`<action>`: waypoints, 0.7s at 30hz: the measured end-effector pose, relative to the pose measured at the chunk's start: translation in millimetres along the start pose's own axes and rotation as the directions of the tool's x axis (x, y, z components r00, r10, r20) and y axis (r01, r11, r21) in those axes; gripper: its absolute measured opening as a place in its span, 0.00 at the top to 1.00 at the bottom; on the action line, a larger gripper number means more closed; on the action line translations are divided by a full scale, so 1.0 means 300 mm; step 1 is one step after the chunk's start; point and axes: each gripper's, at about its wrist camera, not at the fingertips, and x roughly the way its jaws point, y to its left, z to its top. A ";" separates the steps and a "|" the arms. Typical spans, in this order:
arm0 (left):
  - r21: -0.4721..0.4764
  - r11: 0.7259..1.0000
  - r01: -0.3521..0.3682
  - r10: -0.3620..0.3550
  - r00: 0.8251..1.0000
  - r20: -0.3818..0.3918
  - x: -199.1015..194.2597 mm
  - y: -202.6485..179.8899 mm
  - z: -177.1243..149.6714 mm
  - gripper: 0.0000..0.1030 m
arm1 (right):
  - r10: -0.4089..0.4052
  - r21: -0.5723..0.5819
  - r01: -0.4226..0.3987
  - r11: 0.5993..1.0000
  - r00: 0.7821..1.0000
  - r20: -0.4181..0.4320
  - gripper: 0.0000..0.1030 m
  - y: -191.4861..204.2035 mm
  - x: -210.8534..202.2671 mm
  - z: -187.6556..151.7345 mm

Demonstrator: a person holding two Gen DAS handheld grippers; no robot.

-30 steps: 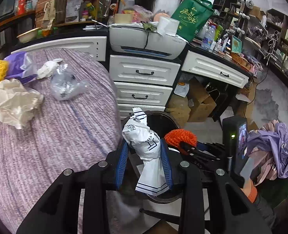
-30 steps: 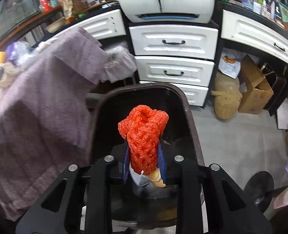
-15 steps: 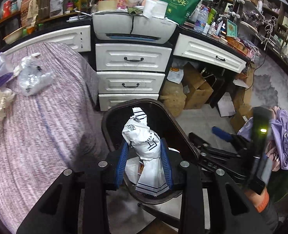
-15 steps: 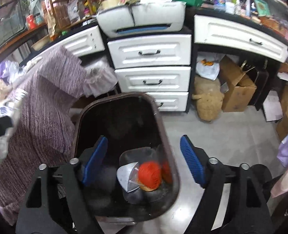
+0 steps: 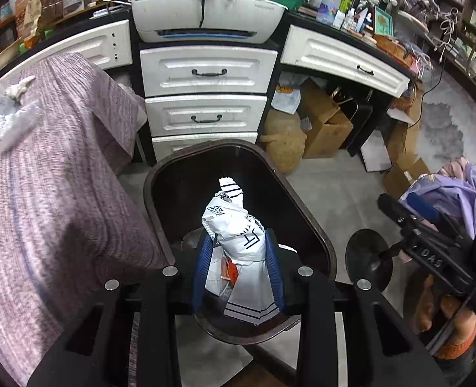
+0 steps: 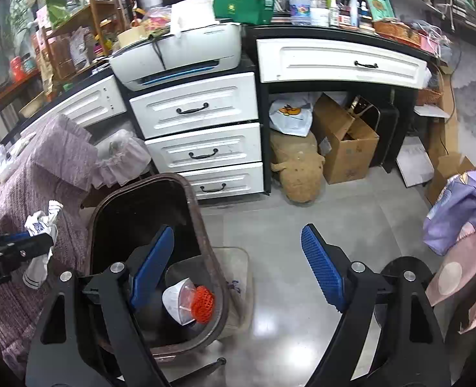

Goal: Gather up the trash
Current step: 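Lower the white wrapper into the bin and open the left gripper, then move both tools back from the bin toward the table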

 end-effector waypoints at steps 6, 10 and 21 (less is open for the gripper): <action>0.023 1.000 -0.006 0.007 0.999 -0.032 0.041 -0.016 0.003 0.67 | -0.008 0.019 0.008 1.000 1.000 -0.004 0.22 -0.022 0.004 -0.002; 0.029 1.000 -0.006 0.008 0.999 -0.047 0.062 -0.020 0.002 0.56 | -0.006 0.023 0.006 1.000 1.000 -0.005 0.22 -0.022 0.000 -0.004; 0.028 0.999 0.027 -0.026 0.998 -0.050 0.058 -0.030 -0.020 0.17 | -0.002 0.033 0.002 0.999 1.000 -0.002 0.22 -0.026 -0.006 -0.005</action>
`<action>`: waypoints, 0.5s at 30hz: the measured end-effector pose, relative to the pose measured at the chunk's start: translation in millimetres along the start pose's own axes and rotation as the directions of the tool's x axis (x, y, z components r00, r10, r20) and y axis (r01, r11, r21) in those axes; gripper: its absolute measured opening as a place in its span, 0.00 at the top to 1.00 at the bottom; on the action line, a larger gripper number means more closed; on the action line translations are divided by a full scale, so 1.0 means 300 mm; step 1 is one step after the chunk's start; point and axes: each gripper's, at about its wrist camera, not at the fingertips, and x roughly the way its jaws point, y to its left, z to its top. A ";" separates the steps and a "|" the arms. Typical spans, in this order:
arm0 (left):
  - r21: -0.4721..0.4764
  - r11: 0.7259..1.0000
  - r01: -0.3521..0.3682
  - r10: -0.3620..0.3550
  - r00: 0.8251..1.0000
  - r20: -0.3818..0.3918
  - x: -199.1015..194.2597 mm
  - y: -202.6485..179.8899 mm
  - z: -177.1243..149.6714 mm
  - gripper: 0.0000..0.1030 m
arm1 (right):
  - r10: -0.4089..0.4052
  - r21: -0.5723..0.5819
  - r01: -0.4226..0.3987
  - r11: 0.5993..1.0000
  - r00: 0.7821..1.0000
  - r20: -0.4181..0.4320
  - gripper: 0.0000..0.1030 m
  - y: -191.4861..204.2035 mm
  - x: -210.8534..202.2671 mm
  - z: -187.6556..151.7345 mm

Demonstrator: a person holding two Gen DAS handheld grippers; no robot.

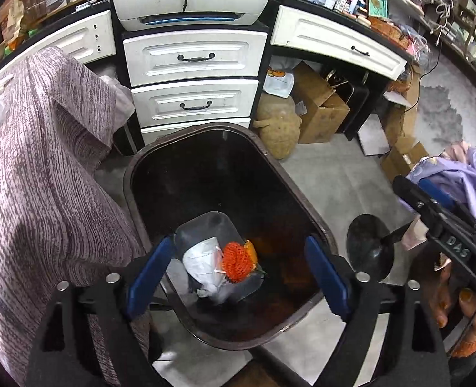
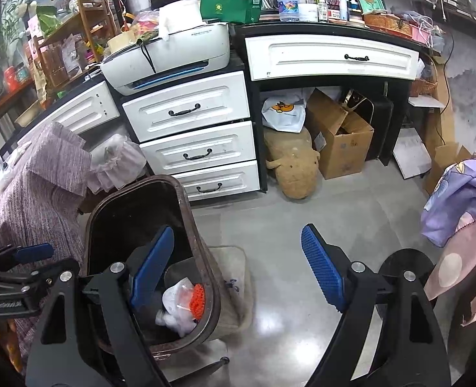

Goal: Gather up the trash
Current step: 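Move both tools back from the bin toward the table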

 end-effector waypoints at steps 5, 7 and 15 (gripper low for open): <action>0.013 1.000 0.012 -0.012 0.999 0.037 -0.054 -0.025 -0.010 0.14 | 0.005 0.000 -0.005 1.000 1.000 0.005 0.22 0.004 -0.010 0.001; 0.035 0.999 0.000 -0.002 0.998 0.065 -0.088 -0.037 -0.016 0.12 | 0.012 -0.001 -0.012 1.000 1.000 0.009 0.21 0.008 -0.018 0.004; 0.035 0.999 -0.024 0.019 0.989 0.146 -0.220 -0.034 -0.040 0.08 | 0.050 -0.018 -0.049 0.999 0.998 0.031 0.18 0.044 -0.054 0.024</action>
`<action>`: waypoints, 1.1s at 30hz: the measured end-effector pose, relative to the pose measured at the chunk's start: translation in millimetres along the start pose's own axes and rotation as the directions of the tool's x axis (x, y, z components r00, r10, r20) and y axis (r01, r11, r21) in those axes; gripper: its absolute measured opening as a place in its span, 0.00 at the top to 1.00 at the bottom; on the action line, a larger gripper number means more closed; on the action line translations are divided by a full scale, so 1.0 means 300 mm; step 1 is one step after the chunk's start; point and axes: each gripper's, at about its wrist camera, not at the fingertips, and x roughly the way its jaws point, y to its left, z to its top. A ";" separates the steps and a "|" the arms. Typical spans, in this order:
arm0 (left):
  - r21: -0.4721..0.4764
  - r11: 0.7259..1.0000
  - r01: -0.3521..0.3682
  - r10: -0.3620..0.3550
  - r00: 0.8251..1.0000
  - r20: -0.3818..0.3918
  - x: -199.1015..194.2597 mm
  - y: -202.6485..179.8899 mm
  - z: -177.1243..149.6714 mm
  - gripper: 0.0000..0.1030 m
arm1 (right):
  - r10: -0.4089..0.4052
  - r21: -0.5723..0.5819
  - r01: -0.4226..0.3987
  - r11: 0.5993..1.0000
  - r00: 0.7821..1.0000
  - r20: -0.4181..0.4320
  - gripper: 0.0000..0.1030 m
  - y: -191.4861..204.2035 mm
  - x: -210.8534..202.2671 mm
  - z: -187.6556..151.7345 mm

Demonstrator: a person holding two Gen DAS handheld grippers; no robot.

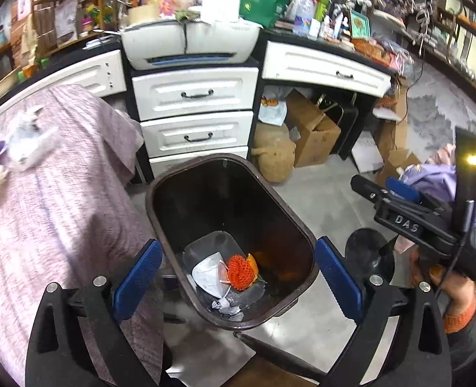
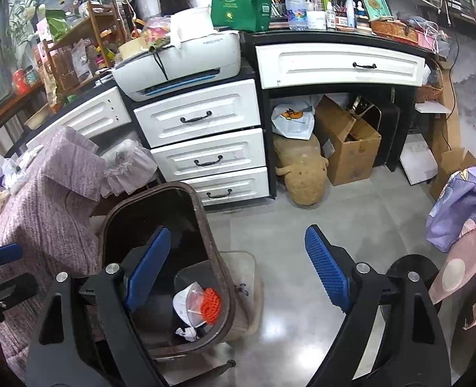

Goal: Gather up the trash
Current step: 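Move both tools back from the bin toward the table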

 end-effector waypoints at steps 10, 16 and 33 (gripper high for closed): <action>-0.042 0.999 -0.004 0.008 0.995 0.099 -0.177 0.088 -0.028 0.06 | 0.109 -0.114 -0.103 0.988 0.993 0.044 0.17 0.163 -0.083 0.037; -0.048 0.997 -0.060 0.066 0.988 0.140 -0.270 0.159 -0.065 0.05 | 0.191 -0.197 -0.176 0.964 0.980 0.058 0.15 0.297 -0.134 0.062; -0.244 0.946 -0.213 0.256 0.953 0.160 -0.488 0.513 -0.224 0.05 | 0.412 -0.405 -0.396 0.824 0.910 -0.050 0.14 0.699 -0.202 0.048</action>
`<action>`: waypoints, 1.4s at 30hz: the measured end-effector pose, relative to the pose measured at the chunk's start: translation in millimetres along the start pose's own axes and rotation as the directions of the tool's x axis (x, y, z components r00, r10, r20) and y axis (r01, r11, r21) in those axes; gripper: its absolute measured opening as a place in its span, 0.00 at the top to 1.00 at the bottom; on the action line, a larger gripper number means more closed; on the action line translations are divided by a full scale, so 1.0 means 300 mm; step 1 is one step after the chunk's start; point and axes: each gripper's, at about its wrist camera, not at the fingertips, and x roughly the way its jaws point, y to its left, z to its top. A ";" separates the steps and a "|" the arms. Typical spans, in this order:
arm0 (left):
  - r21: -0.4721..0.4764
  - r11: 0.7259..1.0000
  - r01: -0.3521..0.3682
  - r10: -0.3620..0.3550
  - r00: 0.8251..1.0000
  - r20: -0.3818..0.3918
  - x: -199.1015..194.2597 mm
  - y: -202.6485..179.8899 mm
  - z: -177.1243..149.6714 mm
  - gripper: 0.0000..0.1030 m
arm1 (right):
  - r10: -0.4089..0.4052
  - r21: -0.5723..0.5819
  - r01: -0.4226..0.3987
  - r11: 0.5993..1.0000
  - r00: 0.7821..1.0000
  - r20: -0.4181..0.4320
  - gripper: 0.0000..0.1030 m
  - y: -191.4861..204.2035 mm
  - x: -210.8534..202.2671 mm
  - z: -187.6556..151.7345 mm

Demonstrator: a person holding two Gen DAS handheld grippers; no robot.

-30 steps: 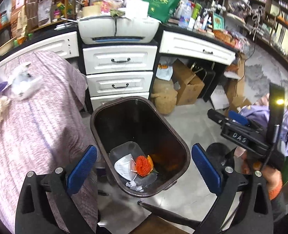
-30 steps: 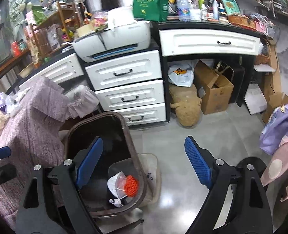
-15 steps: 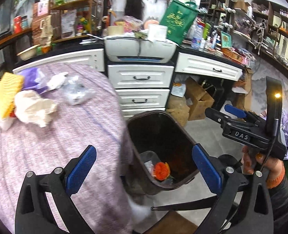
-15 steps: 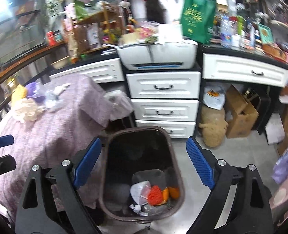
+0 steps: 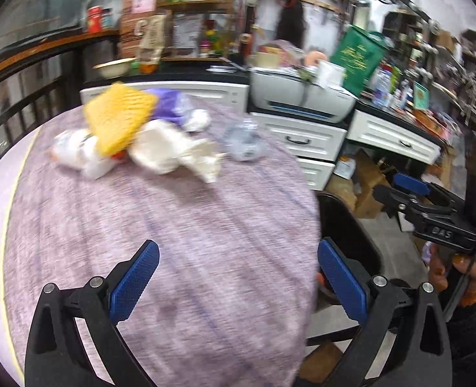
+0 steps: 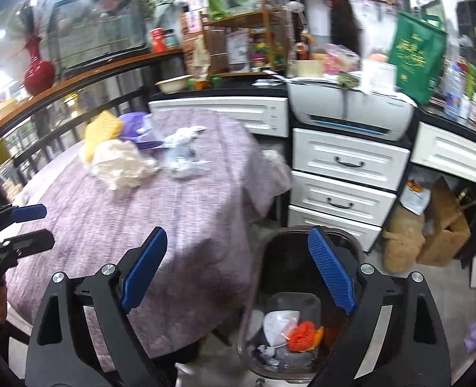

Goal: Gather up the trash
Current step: 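Move both tools back from the bin toward the table, then grasp the clear plastic bag with the right gripper while the left grasps the yellow foam net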

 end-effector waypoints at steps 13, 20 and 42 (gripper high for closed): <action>-0.141 0.979 -0.146 0.146 0.989 -0.008 -0.049 0.339 -0.026 0.05 | 0.082 -0.102 -0.085 0.991 0.996 -0.033 0.15 0.170 0.166 0.122; -0.180 0.968 -0.174 0.172 0.985 -0.031 0.006 0.456 0.041 0.05 | 0.078 -0.137 -0.088 0.987 0.994 -0.080 0.15 0.213 0.364 0.213; -0.187 0.981 -0.060 0.073 0.995 0.064 0.193 0.478 0.321 0.06 | 0.076 -0.172 -0.101 0.980 0.986 -0.146 0.64 0.227 0.544 0.255</action>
